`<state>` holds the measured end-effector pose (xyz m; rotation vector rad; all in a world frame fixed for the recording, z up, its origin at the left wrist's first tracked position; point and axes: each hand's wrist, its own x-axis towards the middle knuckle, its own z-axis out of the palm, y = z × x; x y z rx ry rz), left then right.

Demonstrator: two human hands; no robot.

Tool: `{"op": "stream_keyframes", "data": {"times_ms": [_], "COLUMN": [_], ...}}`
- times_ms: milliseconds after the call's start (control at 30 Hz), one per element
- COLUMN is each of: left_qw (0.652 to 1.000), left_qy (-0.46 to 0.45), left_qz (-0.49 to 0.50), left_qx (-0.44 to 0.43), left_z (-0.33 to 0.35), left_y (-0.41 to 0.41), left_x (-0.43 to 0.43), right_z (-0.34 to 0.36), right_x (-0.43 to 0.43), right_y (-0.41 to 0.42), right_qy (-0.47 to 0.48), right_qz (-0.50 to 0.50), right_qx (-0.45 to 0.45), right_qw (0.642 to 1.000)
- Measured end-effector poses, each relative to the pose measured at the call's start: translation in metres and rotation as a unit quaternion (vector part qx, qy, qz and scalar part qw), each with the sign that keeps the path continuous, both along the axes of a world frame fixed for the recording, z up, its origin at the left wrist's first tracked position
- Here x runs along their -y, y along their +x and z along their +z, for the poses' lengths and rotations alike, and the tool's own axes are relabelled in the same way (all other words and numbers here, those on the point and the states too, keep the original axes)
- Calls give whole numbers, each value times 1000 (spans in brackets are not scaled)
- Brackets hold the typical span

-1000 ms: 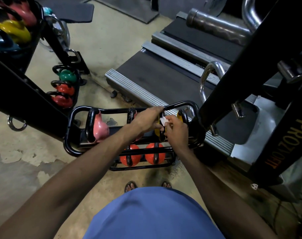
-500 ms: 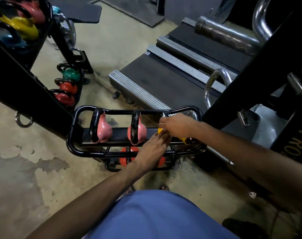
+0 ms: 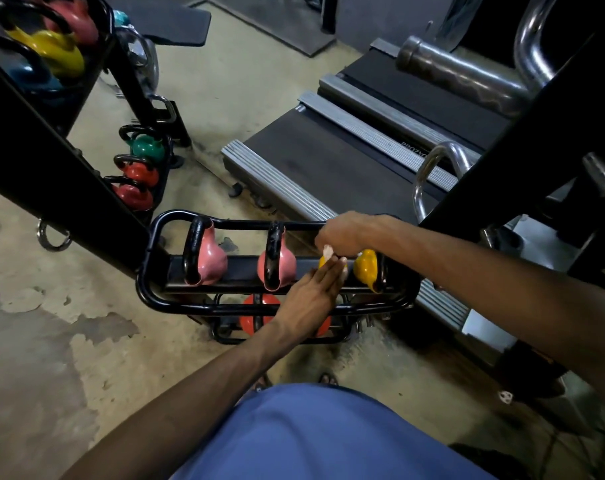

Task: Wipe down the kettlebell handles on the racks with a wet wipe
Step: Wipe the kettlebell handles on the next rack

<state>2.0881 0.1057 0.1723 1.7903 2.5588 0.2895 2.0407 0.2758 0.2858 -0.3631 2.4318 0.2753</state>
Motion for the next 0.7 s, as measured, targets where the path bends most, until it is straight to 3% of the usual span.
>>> {"op": "stream_keyframes", "data": {"times_ms": [67,167,367,700], "left_qw": [1000,1000,1000,1000], "left_qy": [-2,1,-3,12], "left_qz": [10,19,14,12], "left_qx": [9,16,17,26], "left_z": [3,7,3,3], "left_y": [0,1,2,1], "left_x": [-1,1,2,1], "right_z": [-4,-16,-30,-19], "right_x": [-9,-17,-22,-6], "right_y": [1,5,-3,35], "right_qy": [1,-39,-129,-219], "right_qz": [-26,-137,-363,-522], "right_qx": [-69,-103,-111,-140], "right_qw": [997,984,916,812]}}
